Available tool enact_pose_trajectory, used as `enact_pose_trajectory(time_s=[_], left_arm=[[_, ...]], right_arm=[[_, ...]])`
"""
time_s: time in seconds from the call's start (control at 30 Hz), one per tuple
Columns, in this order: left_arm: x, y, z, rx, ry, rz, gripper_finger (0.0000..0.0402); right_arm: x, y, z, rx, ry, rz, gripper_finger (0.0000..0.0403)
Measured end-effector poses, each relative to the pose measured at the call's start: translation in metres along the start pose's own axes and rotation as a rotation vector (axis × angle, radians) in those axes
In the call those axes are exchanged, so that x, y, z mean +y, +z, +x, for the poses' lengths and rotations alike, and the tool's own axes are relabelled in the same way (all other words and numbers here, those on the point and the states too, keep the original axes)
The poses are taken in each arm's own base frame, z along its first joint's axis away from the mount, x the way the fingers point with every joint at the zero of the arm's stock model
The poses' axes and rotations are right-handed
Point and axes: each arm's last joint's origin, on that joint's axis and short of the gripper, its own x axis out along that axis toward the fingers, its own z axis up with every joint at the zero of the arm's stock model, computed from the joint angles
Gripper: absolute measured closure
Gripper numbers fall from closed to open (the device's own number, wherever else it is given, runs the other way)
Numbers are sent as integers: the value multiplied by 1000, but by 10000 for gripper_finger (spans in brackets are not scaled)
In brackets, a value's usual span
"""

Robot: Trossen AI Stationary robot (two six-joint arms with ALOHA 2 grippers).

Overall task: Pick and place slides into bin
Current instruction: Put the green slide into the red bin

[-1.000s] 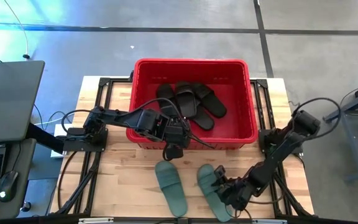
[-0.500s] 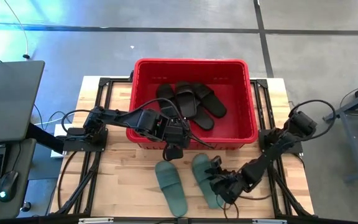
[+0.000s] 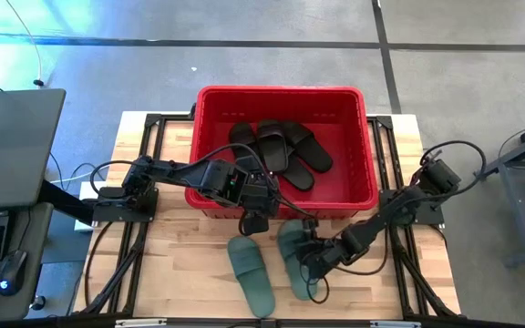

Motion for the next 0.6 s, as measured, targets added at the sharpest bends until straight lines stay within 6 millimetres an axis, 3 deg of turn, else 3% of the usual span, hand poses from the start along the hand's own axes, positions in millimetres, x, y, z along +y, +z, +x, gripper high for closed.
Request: enact_pose_trajectory(time_s=[0.13,0.27,0.4,0.6], left_arm=[[-2,-1,-1,0,-5,-28,243],[-6,-4,-5,5,-1,-14,243],[-8,-10,-17,-10,24,3,243],[-9,-23,-51,-84,46,-54,243]], right_arm=[[2,0,-4,2,45,53,389],[9,6,-26,-65,70,56,382],[5,20,-67,-208,62,59,398],[-28,38,-148,-431,120,182,398]])
